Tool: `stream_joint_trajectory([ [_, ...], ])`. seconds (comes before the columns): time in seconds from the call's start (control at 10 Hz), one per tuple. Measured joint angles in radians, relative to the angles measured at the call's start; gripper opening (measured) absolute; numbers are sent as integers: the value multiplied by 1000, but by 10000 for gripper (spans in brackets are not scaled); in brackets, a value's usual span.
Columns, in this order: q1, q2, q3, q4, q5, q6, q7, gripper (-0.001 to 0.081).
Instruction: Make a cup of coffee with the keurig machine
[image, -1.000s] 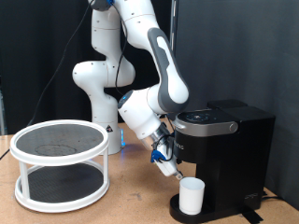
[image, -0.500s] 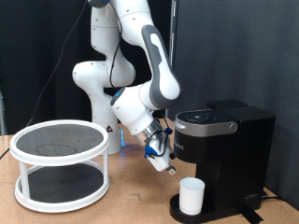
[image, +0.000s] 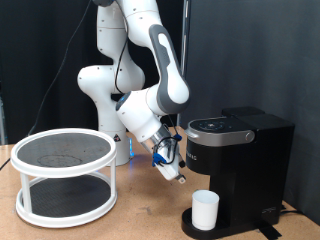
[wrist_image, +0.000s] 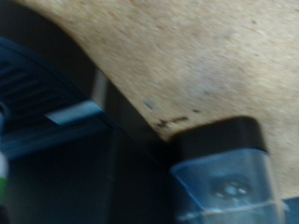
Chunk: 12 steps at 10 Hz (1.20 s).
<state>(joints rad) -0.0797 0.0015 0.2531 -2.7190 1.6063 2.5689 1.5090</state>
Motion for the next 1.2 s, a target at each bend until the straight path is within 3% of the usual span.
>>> stream_joint_trajectory([
  [0.3, 0, -123, 0, -70, 31, -84, -34, 734],
  [0.5, 0, -209, -3, -89, 37, -138, -24, 734],
  [0.8, 0, -321, -5, -89, 31, -180, 57, 734],
  [1.2, 0, -453, -26, -81, -58, -275, 198, 734],
])
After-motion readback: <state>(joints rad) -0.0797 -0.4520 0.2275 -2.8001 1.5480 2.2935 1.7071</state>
